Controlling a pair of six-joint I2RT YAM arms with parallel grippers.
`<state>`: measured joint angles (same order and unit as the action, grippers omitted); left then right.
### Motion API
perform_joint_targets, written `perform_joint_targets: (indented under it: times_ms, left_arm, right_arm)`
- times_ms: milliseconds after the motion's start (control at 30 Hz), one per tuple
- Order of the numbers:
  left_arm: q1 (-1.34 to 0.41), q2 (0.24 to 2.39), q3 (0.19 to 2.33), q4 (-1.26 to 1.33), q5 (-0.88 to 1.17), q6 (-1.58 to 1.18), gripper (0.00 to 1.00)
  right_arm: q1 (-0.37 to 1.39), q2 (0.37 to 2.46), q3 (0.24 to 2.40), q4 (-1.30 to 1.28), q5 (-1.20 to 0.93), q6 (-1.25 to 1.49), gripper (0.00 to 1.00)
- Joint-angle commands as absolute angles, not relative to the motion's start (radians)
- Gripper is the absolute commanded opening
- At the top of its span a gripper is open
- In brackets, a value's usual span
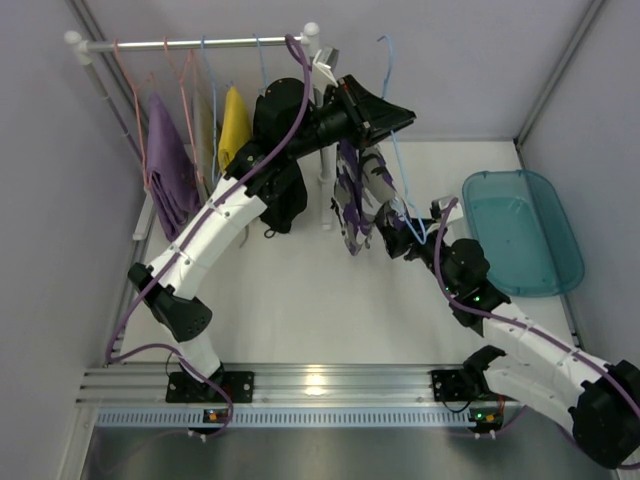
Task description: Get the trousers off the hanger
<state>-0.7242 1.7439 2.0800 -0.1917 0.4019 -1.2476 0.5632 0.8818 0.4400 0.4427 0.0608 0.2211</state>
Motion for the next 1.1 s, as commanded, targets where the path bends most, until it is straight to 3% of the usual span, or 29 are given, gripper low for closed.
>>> perform_joint_targets:
  times_ms: [0,133,300,500,567,600,667,700,767,1067]
  left_arm:
    - [-0.747,1.706,2.148,0.015,0.425,-1.259,0.0]
    - [-0.752,1.694,2.115,0.015,0.429,-1.273,0.0]
    - [-0.762,1.687,2.102,0.009,0.439,-1.279,0.0]
    - [-0.772,1.669,2.057,0.005,0.443,-1.293,0.0]
    - [-0.772,1.667,2.043,0.005,0.442,-1.301,0.0]
    - [-0.773,1.666,2.04,0.005,0.445,-1.302,0.0]
    - [-0.775,1.664,2.036,0.005,0.443,-1.301,0.0]
    - [-0.775,1.661,2.031,0.005,0.44,-1.296,0.0]
    - [-0.773,1.66,2.025,0.005,0.44,-1.287,0.0]
    - [-0.733,1.608,1.879,0.005,0.452,-1.166,0.0]
  right_arm:
    - [0.583,0.899,0.508,0.552,0.11,0.216,0.67]
    - [0.583,0.917,0.561,0.534,0.117,0.218,0.68]
    - [0.581,0.948,0.604,0.526,0.162,0.199,0.6]
    - [0.581,0.962,0.635,0.558,0.178,0.18,0.64]
    - [0.58,0.968,0.644,0.564,0.176,0.17,0.56]
    - [0.58,0.968,0.646,0.569,0.172,0.167,0.41]
    - [0.578,0.971,0.656,0.569,0.164,0.161,0.27]
    - [0.577,0.969,0.66,0.563,0.161,0.164,0.1]
    - [0.572,0.96,0.676,0.546,0.161,0.175,0.0]
    - [0.451,0.862,0.856,0.238,0.068,0.377,0.0]
